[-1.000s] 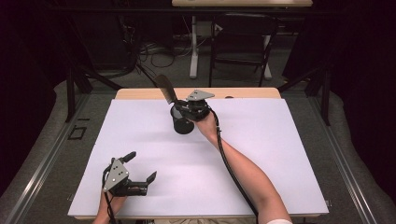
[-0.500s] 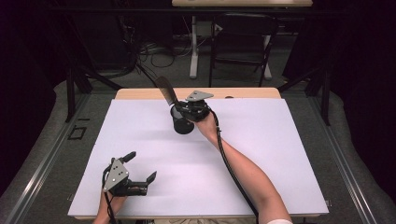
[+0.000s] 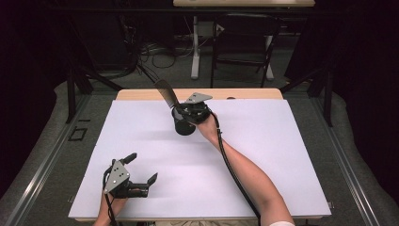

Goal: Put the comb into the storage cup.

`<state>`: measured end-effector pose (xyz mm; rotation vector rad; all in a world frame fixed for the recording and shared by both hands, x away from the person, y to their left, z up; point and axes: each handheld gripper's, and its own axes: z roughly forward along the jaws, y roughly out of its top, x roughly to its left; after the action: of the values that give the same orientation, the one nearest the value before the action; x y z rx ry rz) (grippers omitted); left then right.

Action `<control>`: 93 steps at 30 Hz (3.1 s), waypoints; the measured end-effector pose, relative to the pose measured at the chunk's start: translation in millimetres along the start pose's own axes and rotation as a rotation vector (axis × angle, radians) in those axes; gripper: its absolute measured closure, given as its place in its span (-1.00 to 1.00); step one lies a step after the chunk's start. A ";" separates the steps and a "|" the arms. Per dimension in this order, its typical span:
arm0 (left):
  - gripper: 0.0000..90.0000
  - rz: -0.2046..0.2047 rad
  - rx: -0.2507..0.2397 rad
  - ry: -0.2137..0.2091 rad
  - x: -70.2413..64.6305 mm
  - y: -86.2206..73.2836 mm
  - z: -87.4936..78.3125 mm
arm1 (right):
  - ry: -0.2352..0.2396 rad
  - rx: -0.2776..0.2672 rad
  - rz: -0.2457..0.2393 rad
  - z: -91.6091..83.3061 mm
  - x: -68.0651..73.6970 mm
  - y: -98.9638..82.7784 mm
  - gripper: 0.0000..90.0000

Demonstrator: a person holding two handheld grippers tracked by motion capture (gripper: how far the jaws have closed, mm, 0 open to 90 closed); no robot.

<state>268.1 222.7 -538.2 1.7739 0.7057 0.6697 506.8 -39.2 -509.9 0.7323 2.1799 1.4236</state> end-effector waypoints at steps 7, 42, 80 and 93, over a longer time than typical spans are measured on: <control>-0.99 -0.002 -0.002 0.001 -0.1 -0.1 -0.3 | 0.013 0.028 0.005 -5.2 1.0 1.8 0.08; -0.99 0.005 0.000 0.002 -1.1 0.4 -0.4 | 0.150 0.148 0.052 -69.6 -6.6 -3.2 -0.97; -0.99 0.006 0.001 0.003 -1.2 0.5 0.0 | 0.176 0.229 0.038 -141.2 -8.3 -37.2 -1.00; -0.99 0.006 0.001 0.005 -1.3 0.7 -0.7 | 0.165 0.224 0.026 -166.9 -4.5 -43.1 -1.00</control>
<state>266.9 222.0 -537.5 1.7764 0.7038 0.6781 399.6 -172.2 -486.3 0.7445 2.4957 1.3068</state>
